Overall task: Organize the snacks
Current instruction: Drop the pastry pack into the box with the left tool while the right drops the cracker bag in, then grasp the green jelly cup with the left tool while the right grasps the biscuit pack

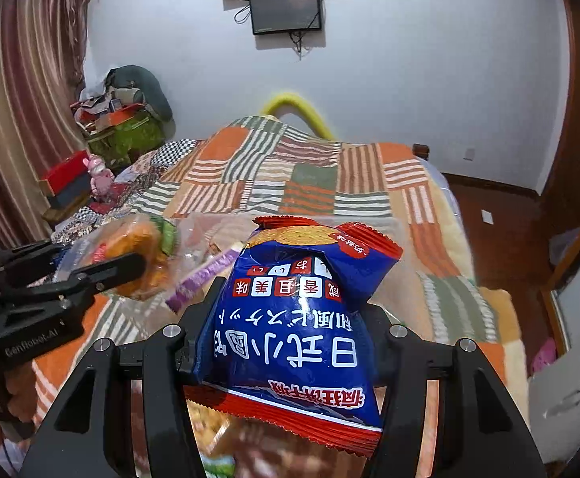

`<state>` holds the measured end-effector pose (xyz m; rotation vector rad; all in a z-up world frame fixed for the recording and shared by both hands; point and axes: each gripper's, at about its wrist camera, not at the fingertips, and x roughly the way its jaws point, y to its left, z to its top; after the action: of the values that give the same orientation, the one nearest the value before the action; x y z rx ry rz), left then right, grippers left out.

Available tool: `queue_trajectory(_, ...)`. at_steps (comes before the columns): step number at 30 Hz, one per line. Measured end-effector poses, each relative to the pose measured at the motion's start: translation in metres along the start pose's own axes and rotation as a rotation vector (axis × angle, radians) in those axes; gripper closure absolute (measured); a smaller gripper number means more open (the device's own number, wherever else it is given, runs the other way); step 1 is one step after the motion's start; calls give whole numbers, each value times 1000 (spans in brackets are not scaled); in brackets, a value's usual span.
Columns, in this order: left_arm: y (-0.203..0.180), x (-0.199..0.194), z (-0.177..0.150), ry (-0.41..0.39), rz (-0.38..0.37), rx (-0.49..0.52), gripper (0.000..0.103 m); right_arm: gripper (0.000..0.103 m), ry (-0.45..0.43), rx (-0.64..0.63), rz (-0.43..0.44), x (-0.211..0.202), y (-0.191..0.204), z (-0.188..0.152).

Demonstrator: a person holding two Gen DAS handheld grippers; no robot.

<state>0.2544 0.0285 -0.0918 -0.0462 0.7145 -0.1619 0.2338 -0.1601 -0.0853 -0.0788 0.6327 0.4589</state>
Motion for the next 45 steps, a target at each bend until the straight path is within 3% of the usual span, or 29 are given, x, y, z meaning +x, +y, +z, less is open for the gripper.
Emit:
queue_trajectory(14,37,63,14,76,40,-109,64,50,89,-16,35,54,8,12)
queue_trajectory(21,35,71,12,92,48,-90,61,48,129,-16,55,64,7,9)
queue_trajectory(34,25,30,10,51,20,-48,48,40,70,-61,32,26,5,13)
queue_trajectory(39,21,7,-5,46,41,-1,40,37,49,-75,34,2,4,3)
queue_trajectory(45,22,-7,-32,72,61,10,39,37,65,-97,38,-15,8,-19)
